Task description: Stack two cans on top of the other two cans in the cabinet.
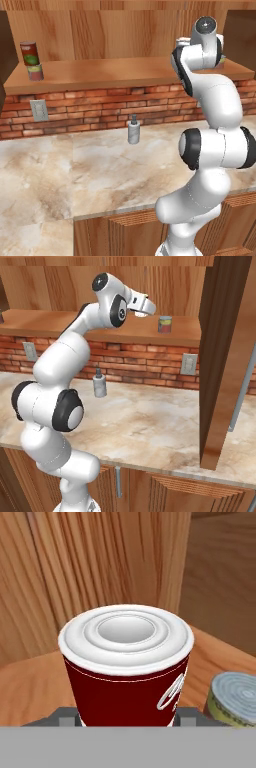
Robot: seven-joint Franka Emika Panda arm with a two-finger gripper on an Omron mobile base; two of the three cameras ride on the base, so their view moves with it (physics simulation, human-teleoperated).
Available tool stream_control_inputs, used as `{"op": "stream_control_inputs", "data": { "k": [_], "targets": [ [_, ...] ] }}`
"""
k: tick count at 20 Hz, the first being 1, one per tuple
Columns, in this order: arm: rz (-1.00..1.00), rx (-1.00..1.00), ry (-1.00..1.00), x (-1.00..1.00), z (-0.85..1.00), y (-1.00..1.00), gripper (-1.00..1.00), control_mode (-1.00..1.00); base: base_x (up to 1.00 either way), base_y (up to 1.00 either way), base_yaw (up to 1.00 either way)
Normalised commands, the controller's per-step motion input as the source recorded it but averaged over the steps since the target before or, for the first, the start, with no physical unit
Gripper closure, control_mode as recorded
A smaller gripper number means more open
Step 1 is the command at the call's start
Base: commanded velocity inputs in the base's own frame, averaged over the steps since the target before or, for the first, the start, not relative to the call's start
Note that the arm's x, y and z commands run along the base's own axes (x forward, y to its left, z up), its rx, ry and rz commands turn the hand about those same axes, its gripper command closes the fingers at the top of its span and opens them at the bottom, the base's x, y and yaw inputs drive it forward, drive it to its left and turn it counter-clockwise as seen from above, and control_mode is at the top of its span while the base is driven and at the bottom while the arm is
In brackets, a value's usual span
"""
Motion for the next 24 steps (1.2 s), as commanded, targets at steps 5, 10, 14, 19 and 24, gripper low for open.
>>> {"op": "stream_control_inputs", "data": {
  "k": [5,10,14,19,24],
  "targets": [
    [-0.06,0.0,0.0,-0.01,0.09,-0.31,1.0,-1.0,0.0,0.0,0.0],
    [-0.04,0.0,0.0,-0.03,0.05,-0.36,1.0,-1.0,0.0,0.0,0.0],
    [-0.04,0.0,0.0,-0.04,0.02,-0.36,1.0,-1.0,0.0,0.0,0.0],
    [-0.03,0.0,0.0,-0.01,0.0,-0.36,1.0,-1.0,0.0,0.0,0.0],
    [-0.03,0.0,0.0,-0.01,0.0,-0.27,1.0,-1.0,0.0,0.0,0.0]
  ]
}}
